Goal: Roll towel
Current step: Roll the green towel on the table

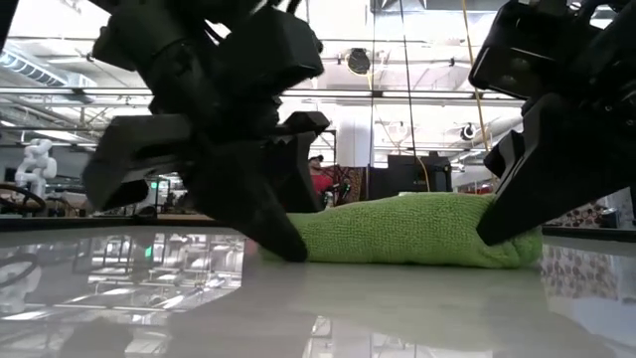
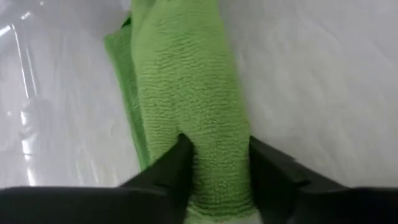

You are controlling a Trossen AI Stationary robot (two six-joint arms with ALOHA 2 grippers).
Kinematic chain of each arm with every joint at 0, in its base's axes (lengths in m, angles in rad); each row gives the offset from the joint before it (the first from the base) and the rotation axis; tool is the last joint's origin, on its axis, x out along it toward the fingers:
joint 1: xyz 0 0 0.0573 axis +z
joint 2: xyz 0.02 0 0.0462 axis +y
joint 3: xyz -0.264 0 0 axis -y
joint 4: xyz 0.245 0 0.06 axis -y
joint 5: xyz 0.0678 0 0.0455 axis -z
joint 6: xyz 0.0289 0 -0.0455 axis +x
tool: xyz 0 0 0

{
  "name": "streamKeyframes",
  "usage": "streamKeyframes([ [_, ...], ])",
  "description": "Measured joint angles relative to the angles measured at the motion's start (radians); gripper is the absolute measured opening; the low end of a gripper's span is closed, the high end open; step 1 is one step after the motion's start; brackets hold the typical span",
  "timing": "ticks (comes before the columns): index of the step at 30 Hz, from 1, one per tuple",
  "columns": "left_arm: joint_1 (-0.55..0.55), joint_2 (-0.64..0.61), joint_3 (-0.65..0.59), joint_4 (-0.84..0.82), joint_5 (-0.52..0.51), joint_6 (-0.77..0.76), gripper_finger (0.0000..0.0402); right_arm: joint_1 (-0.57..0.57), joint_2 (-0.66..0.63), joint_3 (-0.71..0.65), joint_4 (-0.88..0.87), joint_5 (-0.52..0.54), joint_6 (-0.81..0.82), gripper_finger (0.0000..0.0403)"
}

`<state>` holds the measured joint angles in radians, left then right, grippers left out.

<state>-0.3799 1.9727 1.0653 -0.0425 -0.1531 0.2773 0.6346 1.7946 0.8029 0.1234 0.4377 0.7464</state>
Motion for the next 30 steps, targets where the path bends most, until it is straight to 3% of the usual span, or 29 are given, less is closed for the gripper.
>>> streamKeyframes([
  [4, 0.025, 0.0, -0.001, 0.0, 0.036, -0.047, 0.005, -0.006, -0.001, 0.001, -0.003, -0.028, 0.055, 0.0036],
  [6, 0.037, 0.0, -0.001, -0.001, 0.06, -0.078, 0.0021, -0.009, -0.002, 0.002, -0.008, -0.049, 0.103, 0.0041],
  [12, 0.097, 0.001, -0.002, 0.008, 0.196, -0.216, 0.0029, -0.013, -0.009, 0.002, -0.008, -0.074, 0.174, 0.0046],
  [18, 0.164, 0.002, -0.003, 0.022, 0.401, -0.346, 0.0028, -0.011, -0.076, 0.001, -0.014, -0.079, 0.081, 0.0053],
  [30, 0.254, 0.004, -0.004, 0.018, 0.571, -0.405, 0.0028, 0.033, -0.189, 0.001, -0.097, -0.033, -0.207, 0.0156],
])
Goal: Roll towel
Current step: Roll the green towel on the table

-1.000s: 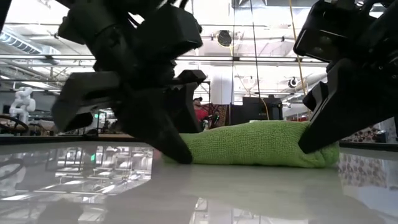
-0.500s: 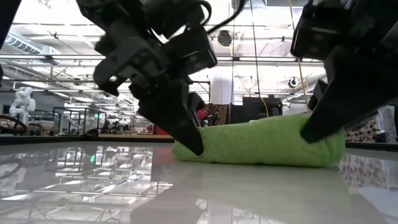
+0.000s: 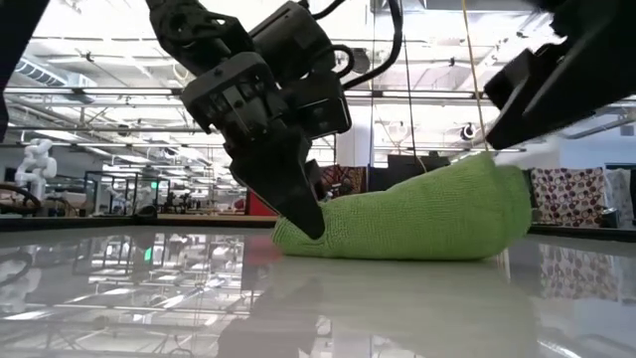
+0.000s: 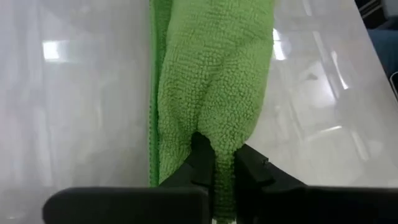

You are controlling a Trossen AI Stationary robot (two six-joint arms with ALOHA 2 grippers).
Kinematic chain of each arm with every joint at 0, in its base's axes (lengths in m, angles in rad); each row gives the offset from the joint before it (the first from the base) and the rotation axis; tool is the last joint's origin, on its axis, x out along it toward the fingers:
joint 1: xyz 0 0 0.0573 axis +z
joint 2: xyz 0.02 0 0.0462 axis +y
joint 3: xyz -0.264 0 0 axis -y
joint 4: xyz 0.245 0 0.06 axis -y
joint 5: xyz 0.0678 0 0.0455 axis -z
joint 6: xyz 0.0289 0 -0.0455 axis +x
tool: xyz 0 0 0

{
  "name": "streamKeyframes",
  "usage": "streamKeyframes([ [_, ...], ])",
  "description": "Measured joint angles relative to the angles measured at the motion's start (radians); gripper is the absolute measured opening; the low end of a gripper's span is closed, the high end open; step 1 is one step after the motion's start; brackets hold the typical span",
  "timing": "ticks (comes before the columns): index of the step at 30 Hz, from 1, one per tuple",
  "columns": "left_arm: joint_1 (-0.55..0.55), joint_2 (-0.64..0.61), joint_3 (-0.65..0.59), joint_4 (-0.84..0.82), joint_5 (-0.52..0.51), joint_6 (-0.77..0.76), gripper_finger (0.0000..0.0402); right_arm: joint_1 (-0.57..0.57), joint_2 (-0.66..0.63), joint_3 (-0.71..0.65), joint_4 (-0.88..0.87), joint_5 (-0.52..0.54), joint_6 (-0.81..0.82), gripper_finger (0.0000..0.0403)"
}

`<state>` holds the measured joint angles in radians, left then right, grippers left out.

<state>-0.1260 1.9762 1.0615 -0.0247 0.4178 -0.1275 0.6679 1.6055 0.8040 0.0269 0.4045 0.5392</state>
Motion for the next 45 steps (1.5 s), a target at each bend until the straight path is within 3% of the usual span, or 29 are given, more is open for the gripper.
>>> streamKeyframes([
  [6, 0.022, 0.0, -0.001, -0.007, 0.017, 0.001, 0.0027, 0.055, 0.016, 0.0, 0.019, 0.184, -0.173, 0.0158],
  [9, 0.031, 0.0, -0.001, -0.008, 0.017, 0.001, 0.0027, 0.057, 0.026, 0.001, 0.056, 0.225, -0.231, 0.0149],
  [15, 0.035, 0.0, -0.001, -0.008, 0.021, 0.001, 0.0027, 0.002, 0.098, 0.001, 0.15, 0.119, -0.305, 0.0121],
  [28, 0.035, 0.0, -0.001, -0.01, 0.034, 0.001, 0.0029, -0.13, 0.212, 0.001, 0.18, 0.085, -0.3, 0.0047],
  [38, 0.029, 0.0, 0.0, -0.015, 0.034, 0.021, 0.0062, -0.193, 0.221, -0.032, 0.159, 0.005, -0.106, 0.0026],
  [45, 0.009, -0.058, -0.004, -0.071, -0.054, 0.067, 0.0122, -0.212, 0.222, -0.13, 0.35, -0.04, -0.078, 0.0029],
])
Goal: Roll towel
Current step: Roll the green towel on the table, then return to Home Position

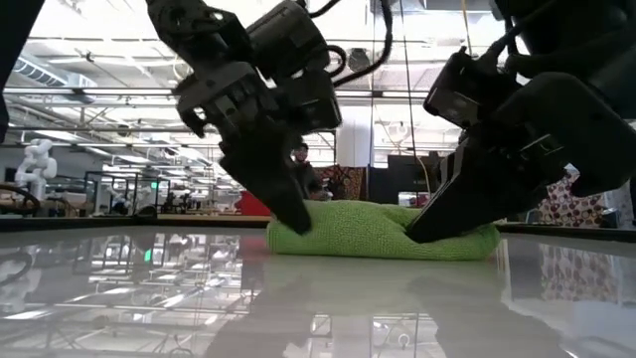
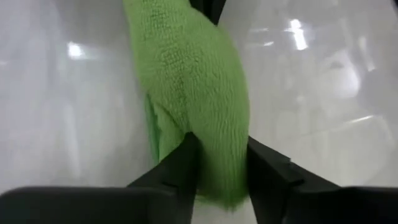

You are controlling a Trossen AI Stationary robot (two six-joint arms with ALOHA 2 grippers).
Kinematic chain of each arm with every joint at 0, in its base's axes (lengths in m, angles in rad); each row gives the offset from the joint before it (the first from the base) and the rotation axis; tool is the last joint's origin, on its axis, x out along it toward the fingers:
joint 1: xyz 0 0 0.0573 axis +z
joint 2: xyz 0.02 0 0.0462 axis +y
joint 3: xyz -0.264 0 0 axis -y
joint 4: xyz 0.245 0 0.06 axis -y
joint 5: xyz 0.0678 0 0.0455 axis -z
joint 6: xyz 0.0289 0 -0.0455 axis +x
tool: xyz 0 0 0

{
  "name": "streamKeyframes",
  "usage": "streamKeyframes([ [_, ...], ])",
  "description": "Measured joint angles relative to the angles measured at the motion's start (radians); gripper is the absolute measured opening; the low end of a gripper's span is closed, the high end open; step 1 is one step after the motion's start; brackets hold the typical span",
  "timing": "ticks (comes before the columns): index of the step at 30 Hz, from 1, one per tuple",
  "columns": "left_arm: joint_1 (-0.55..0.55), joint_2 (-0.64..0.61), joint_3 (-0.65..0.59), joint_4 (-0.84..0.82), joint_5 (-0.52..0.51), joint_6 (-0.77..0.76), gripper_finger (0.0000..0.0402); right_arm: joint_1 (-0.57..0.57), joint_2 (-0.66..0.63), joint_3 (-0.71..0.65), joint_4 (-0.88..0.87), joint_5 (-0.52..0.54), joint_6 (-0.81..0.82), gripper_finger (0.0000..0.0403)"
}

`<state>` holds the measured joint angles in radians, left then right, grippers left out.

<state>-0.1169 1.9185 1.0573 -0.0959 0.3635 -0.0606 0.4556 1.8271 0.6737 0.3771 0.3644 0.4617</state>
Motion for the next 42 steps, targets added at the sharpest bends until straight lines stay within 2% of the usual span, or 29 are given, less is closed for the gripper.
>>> streamKeyframes([
  [4, -0.011, -0.082, -0.002, -0.088, -0.094, 0.042, 0.0153, -0.03, 0.002, -0.031, 0.068, -0.01, -0.019, 0.0029],
  [9, -0.046, -0.196, 0.0, -0.226, -0.224, 0.049, 0.0172, -0.094, 0.002, -0.031, 0.077, -0.066, -0.065, 0.0029],
  [15, -0.137, -0.289, 0.0, -0.293, -0.336, 0.027, 0.0174, -0.189, 0.003, -0.031, 0.094, -0.126, -0.141, 0.0029],
  [25, -0.308, -0.416, 0.002, -0.504, -0.65, -0.08, 0.0174, -0.345, 0.005, -0.034, 0.145, -0.301, -0.231, 0.0029],
  [30, -0.378, -0.48, -0.001, -0.552, -0.718, -0.118, 0.0173, -0.375, 0.002, -0.035, 0.182, -0.364, -0.245, 0.0032],
  [37, -0.456, -0.594, -0.098, -0.542, -0.851, -0.194, 0.0173, -0.37, -0.1, -0.037, 0.144, -0.395, -0.265, 0.008],
  [42, -0.493, -0.697, -0.234, -0.488, -0.879, -0.294, 0.0173, -0.35, -0.245, -0.036, 0.048, -0.395, -0.294, 0.0132],
])
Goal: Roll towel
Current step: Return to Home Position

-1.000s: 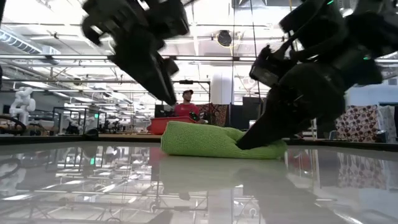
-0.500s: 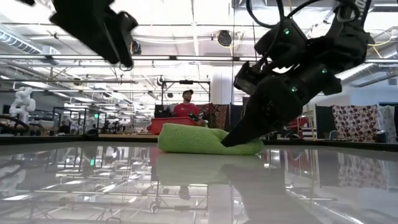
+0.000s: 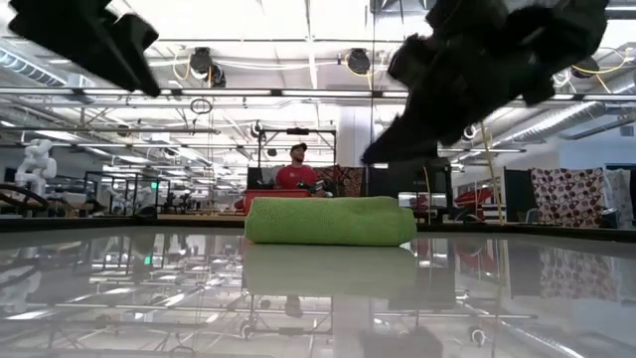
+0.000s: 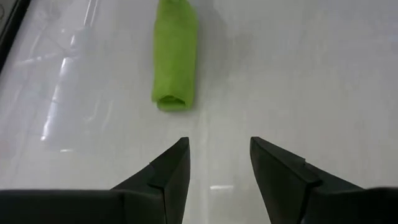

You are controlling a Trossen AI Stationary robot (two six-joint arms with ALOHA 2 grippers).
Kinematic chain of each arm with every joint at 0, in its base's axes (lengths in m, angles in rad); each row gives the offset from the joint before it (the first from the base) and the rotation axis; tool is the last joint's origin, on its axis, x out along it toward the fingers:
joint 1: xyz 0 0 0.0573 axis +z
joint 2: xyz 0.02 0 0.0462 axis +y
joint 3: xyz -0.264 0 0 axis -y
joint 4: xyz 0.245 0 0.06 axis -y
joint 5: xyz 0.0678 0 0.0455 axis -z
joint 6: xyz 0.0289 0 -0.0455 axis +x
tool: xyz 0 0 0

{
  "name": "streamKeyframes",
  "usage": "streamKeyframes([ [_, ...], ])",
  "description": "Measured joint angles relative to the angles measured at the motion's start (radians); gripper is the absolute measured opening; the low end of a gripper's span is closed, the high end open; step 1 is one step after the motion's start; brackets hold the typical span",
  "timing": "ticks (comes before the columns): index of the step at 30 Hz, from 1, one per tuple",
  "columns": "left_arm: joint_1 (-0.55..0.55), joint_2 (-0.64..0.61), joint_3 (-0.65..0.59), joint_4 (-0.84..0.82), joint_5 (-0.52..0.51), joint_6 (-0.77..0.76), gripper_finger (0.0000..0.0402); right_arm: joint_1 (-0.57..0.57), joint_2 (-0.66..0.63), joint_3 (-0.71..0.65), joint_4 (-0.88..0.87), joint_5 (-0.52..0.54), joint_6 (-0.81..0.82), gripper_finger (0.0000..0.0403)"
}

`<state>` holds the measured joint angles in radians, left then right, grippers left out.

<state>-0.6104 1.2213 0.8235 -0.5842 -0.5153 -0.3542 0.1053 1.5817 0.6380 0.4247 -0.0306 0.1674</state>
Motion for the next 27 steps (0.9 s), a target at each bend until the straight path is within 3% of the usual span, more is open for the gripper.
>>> streamKeyframes([
  [6, -0.052, -0.131, -0.217, 0.244, -0.046, -0.007, 0.0173, 0.042, -0.241, 0.002, -0.177, 0.004, -0.046, 0.0169],
  [12, -0.07, -0.223, -0.447, 0.554, -0.076, -0.007, 0.0173, 0.128, -0.494, 0.003, -0.439, 0.015, -0.044, 0.0172],
  [20, -0.071, -0.273, -0.792, 1.139, -0.095, -0.011, 0.0173, 0.259, -0.741, -0.017, -0.751, 0.214, 0.07, 0.0164],
  [27, -0.071, -0.279, -0.817, 1.148, -0.152, -0.006, 0.0172, 0.325, -0.934, -0.234, -0.676, 0.294, 0.214, 0.0155],
])
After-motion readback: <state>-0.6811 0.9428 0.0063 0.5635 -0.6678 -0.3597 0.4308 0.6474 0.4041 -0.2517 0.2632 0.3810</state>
